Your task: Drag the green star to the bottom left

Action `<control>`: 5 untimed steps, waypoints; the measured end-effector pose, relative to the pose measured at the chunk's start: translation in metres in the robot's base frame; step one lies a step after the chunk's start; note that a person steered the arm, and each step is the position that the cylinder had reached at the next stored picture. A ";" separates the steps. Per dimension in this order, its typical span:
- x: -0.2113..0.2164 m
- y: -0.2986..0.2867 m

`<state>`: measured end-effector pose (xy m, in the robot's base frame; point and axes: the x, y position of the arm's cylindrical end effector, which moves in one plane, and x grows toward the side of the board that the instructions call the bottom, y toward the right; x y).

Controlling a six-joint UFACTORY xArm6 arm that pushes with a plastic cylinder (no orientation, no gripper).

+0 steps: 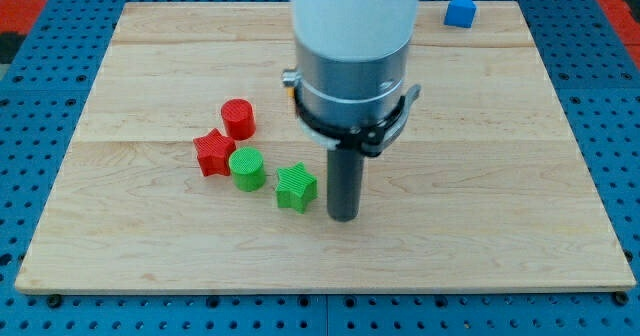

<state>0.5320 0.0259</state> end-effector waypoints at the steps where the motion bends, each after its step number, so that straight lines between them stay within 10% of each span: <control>1: -0.034 0.002; 5: -0.049 -0.137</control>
<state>0.4831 -0.1110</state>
